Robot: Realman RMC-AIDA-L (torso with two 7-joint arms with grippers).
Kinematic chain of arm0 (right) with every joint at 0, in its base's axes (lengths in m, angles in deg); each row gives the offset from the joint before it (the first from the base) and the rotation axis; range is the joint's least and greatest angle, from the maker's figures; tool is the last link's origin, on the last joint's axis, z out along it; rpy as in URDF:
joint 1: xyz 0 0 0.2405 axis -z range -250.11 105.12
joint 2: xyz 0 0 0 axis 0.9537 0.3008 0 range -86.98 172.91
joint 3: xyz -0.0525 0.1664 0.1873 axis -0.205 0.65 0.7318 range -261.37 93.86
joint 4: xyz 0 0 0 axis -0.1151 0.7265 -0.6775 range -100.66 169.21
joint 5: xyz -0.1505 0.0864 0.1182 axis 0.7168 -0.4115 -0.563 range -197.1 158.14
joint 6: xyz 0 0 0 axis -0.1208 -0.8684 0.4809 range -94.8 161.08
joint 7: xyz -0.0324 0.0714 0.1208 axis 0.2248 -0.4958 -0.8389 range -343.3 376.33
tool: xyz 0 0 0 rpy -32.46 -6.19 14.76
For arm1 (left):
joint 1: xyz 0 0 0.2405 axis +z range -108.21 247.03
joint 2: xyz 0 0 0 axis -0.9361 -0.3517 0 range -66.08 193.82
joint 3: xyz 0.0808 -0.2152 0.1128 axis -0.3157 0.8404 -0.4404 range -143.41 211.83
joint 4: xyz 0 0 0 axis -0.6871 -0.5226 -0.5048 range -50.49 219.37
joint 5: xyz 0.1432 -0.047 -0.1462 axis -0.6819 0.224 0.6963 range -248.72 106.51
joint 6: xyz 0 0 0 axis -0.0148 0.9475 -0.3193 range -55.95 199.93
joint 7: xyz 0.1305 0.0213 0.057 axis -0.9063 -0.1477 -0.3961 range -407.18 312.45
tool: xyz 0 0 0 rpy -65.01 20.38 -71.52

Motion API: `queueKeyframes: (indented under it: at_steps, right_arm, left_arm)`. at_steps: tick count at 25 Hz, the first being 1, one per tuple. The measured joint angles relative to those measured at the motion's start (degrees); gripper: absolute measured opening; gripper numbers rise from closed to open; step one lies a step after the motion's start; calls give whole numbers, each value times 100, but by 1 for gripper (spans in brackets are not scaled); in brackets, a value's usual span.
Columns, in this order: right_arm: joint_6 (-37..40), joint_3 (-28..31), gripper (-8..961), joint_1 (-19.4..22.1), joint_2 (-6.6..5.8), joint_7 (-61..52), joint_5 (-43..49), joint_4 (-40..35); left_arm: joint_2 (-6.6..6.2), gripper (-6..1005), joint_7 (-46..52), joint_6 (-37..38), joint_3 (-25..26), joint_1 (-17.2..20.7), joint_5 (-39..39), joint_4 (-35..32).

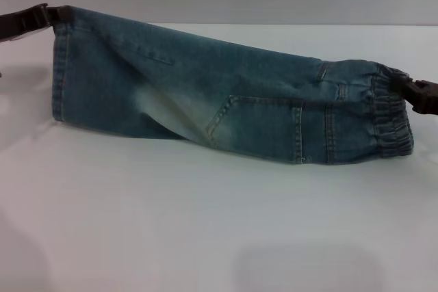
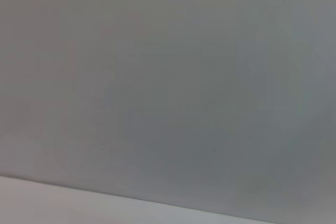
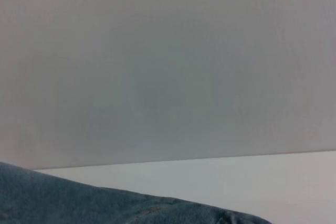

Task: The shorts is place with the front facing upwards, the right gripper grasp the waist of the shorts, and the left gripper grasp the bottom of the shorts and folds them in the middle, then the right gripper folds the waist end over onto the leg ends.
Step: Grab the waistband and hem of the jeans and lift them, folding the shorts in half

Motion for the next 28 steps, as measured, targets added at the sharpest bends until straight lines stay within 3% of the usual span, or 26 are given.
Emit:
queueKeyframes:
  at_steps: [28]
  right_arm:
    - [-469, 15, 4, 2, 63, 749, -550, 215]
  left_arm:
    - [111, 16, -710, -639, -393, -154, -32, -23]
